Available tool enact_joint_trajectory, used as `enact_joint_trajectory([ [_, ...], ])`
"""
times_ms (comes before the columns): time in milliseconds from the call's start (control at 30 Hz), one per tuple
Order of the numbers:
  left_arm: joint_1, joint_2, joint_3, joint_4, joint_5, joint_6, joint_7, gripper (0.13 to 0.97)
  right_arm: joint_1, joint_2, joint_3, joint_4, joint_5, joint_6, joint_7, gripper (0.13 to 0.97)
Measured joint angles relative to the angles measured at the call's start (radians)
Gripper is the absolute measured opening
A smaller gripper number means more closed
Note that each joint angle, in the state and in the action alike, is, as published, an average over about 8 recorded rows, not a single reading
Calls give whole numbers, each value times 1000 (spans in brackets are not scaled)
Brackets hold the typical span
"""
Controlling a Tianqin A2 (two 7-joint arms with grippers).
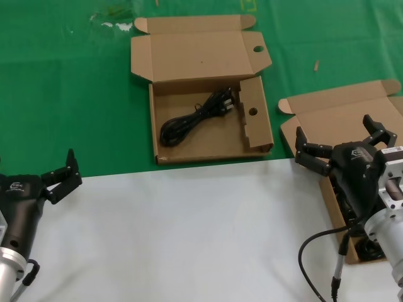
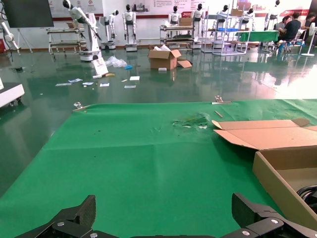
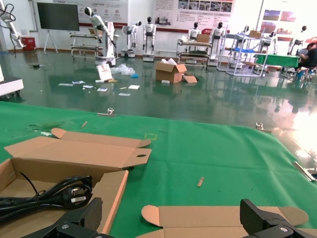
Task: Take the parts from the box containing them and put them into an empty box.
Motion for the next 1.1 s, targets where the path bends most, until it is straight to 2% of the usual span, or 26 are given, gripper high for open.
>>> enact_joint_trajectory([
  [1100,0,0,0,0,0,0,0,966,0,0,0,0,0,0,0,966],
])
